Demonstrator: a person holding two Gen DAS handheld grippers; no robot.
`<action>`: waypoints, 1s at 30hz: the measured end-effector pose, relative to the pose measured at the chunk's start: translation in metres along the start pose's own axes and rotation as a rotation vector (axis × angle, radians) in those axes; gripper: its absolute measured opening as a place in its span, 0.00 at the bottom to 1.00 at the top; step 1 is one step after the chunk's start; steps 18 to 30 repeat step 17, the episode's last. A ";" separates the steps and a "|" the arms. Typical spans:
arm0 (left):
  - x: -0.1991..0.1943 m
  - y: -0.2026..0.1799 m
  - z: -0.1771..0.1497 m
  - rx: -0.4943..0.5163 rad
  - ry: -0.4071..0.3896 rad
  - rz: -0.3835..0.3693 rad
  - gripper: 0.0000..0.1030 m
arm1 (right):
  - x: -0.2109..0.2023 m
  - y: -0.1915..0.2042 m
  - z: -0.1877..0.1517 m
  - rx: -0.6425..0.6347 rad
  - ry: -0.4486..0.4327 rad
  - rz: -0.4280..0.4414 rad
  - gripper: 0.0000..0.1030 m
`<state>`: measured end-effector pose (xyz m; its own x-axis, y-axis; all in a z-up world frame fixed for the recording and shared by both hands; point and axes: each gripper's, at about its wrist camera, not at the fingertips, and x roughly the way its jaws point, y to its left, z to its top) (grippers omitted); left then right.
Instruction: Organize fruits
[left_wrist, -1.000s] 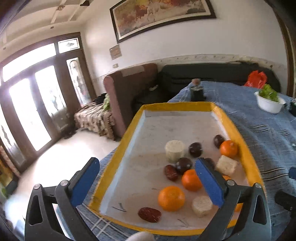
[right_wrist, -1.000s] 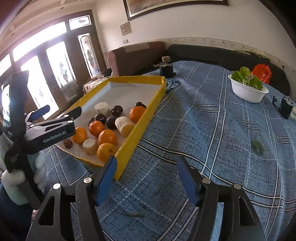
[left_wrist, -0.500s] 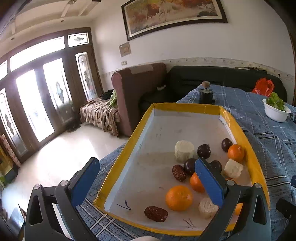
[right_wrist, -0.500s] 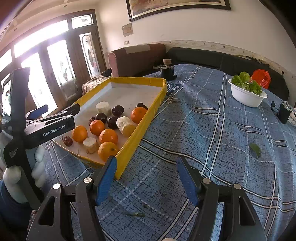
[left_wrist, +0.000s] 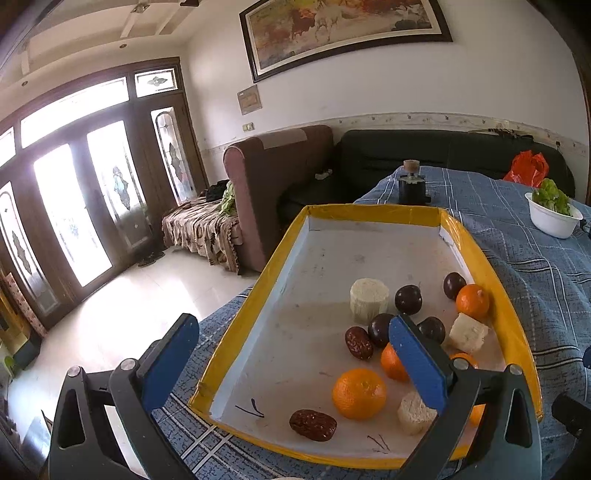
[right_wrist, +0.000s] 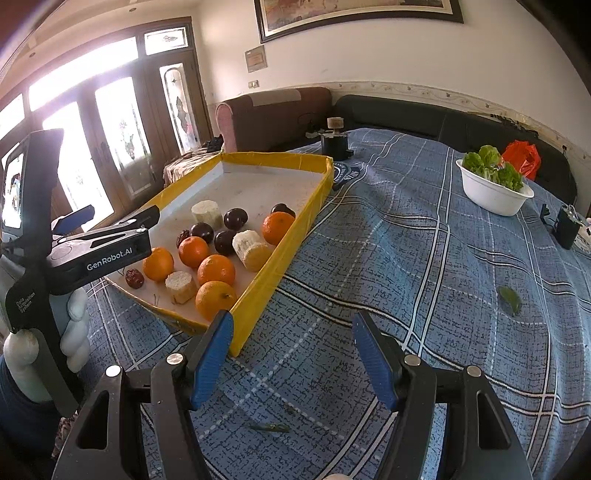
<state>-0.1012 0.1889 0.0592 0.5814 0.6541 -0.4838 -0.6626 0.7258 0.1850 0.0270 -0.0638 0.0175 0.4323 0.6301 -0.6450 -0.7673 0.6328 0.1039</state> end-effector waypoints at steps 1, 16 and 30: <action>0.000 0.000 0.000 0.000 0.000 0.000 1.00 | 0.000 0.000 0.000 0.000 0.000 0.000 0.70; -0.004 0.000 -0.001 -0.008 -0.026 0.027 1.00 | 0.000 -0.002 0.001 0.012 -0.003 -0.007 0.70; -0.004 -0.001 -0.001 -0.004 -0.026 0.028 1.00 | -0.001 -0.004 0.001 0.019 -0.004 -0.008 0.70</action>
